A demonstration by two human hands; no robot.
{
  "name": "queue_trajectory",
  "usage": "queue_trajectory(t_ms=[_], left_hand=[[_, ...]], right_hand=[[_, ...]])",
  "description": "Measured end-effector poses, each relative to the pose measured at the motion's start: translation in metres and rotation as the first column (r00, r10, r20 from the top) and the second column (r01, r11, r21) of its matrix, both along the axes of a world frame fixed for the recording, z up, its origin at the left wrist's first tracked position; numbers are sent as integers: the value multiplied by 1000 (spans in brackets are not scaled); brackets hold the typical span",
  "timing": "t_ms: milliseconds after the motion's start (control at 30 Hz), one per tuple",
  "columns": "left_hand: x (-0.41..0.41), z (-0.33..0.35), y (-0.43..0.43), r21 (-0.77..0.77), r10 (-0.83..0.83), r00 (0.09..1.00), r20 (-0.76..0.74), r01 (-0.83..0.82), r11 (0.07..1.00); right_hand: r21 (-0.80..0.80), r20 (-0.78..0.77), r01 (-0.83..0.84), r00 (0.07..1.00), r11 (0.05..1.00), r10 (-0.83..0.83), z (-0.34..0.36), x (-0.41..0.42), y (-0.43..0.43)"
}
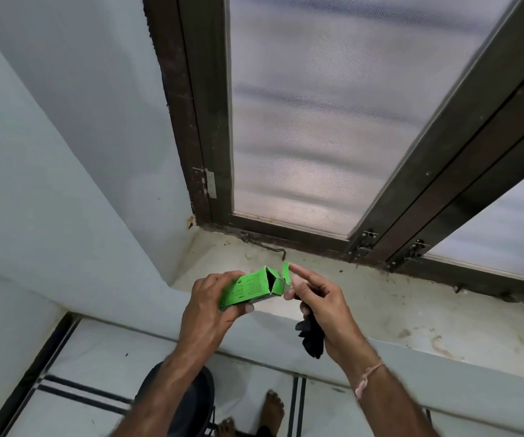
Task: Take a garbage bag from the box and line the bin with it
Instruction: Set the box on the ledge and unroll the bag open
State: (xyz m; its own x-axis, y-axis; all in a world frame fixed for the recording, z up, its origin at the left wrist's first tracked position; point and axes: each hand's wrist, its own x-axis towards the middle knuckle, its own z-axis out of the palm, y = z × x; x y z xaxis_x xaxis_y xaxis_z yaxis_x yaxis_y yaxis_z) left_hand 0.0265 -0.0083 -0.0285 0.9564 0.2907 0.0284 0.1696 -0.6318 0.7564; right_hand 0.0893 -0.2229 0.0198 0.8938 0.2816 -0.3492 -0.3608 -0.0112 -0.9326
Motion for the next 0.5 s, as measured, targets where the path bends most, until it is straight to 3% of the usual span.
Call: queue_trajectory(t_ms=[233, 500], left_hand=[[-5, 8, 5, 84, -53, 998, 25, 50, 995], [-9, 13, 4, 156, -77, 997, 19, 73, 985]], right_hand=[[-245, 162, -203, 956, 948, 246, 11, 8, -2], [-325, 200, -191, 943, 926, 264, 12, 8, 3]])
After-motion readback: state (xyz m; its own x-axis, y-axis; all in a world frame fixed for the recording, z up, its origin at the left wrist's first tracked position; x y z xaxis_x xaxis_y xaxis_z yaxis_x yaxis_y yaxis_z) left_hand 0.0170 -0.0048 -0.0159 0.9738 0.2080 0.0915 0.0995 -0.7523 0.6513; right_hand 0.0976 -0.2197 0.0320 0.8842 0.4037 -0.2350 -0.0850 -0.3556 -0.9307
